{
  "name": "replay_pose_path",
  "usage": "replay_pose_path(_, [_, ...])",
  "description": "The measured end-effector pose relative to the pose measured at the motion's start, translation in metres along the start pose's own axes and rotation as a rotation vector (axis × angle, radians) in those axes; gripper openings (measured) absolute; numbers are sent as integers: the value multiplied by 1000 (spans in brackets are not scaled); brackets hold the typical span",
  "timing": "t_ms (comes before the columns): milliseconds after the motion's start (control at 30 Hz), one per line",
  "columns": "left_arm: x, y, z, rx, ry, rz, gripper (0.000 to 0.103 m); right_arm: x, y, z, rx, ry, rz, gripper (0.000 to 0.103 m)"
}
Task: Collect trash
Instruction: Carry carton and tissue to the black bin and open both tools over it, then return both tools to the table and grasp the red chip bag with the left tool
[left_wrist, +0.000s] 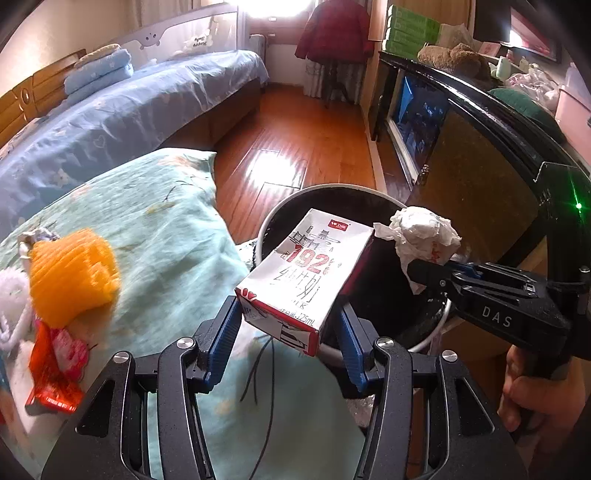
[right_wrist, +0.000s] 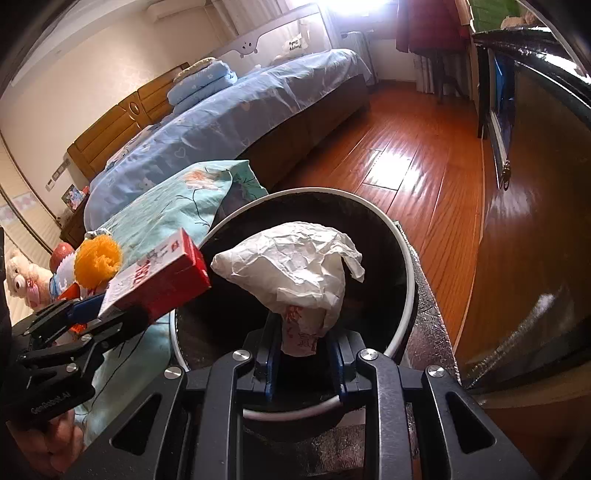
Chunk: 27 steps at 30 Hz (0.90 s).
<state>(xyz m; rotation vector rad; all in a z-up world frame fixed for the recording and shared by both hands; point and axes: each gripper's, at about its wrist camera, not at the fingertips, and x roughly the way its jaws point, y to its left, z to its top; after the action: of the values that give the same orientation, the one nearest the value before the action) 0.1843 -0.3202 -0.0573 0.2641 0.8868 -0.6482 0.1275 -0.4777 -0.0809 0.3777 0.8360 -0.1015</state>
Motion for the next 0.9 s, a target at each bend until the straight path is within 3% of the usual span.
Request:
replay_pose_path(233, [10, -2, 9, -8, 21, -23, 51, 5, -4, 7, 4, 12, -8, 28])
replay_pose_path(300, [11, -1, 9, -12, 22, -26, 52, 5, -6, 9, 13, 11, -12, 44])
replay_pose_path(400, [6, 1, 5, -14, 14, -18, 62, 2, -9, 10, 34, -5, -10, 51])
replay_pose_path(467, [-1, 5, -1, -21, -3, -7, 63, -2, -9, 10, 41, -14, -9, 53])
replay_pose_path(533, [-10, 11, -11, -38, -13, 1, 65, -7, -6, 8, 39, -30, -3, 56])
replay_pose_path(600, [-20, 18, -22, -55, -26, 16, 68, -11, 0, 5, 33, -41, 9, 69])
replay_pose_path(800, [-50, 48, -62, -136, -59, 71, 71, -22, 35, -12, -1, -73, 71, 80])
replay_pose_path(900, [-65, 65, -82, -172, -78, 114, 71, -25, 55, -20, -21, -75, 107, 80])
